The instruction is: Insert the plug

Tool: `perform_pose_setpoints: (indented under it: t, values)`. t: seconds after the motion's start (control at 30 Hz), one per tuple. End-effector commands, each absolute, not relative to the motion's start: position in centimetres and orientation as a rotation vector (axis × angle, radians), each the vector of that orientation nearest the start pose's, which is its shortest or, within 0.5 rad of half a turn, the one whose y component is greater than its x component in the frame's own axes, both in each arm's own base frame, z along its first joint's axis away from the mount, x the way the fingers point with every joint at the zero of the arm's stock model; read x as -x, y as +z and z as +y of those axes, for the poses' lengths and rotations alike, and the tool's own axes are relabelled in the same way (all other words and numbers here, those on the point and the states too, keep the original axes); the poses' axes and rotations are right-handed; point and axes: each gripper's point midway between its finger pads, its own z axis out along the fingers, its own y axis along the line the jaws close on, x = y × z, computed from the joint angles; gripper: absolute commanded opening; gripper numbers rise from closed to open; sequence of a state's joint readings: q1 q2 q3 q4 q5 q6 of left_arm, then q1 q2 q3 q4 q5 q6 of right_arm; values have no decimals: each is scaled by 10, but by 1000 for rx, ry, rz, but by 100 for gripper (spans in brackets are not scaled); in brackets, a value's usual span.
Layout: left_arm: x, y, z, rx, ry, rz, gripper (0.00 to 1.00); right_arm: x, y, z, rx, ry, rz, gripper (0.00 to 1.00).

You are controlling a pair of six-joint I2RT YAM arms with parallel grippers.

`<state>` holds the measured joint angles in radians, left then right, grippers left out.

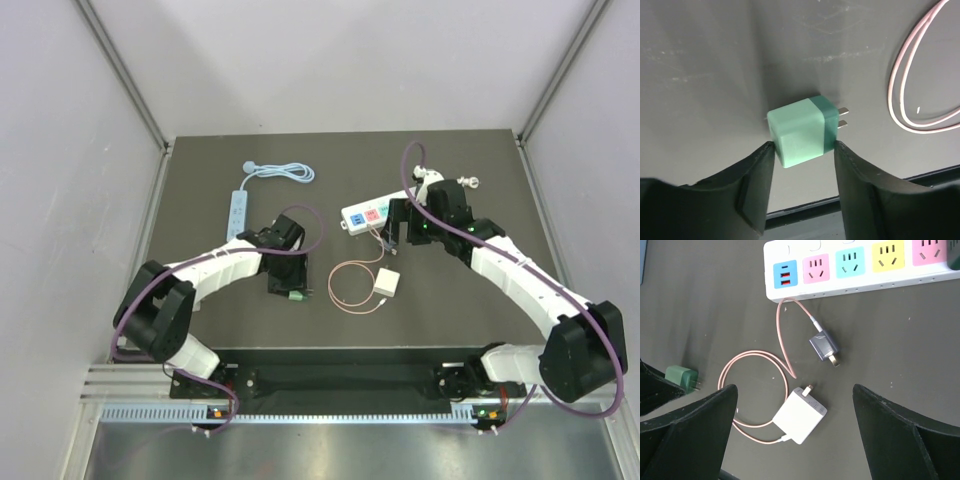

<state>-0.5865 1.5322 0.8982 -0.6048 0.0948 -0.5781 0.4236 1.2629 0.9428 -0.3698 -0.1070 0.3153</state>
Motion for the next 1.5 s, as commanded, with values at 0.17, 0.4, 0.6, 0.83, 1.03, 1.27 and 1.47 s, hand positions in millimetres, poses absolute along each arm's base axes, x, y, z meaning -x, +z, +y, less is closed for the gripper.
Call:
perform_pose_setpoints:
  t: [0.17,0.4,0.6,0.83,1.03,1.27,1.47]
  values:
    - [-210,66,-212,-136,-356,2817,79,-312,181,184,225,545,2211,96]
    - [-231,82,-197,-469,-192,2708,79,-307,194,187,246,564,2179,97]
    - [-227,77,-212,-1073,-307,2505,76,-304,202,183,258,556,2147,98]
    - [-224,53,-201,-1572,-268,2221,80,-298,216,179,286,547,2107,98]
    - [-227,37,-203,-1669,-274,2189,78,-295,227,173,299,523,2079,99]
    - [-233,32,-209,-1688,-280,2174,72,-292,232,168,302,505,2056,100]
    - [-230,26,-214,-1692,-344,2241,54,-290,235,166,300,500,2046,100]
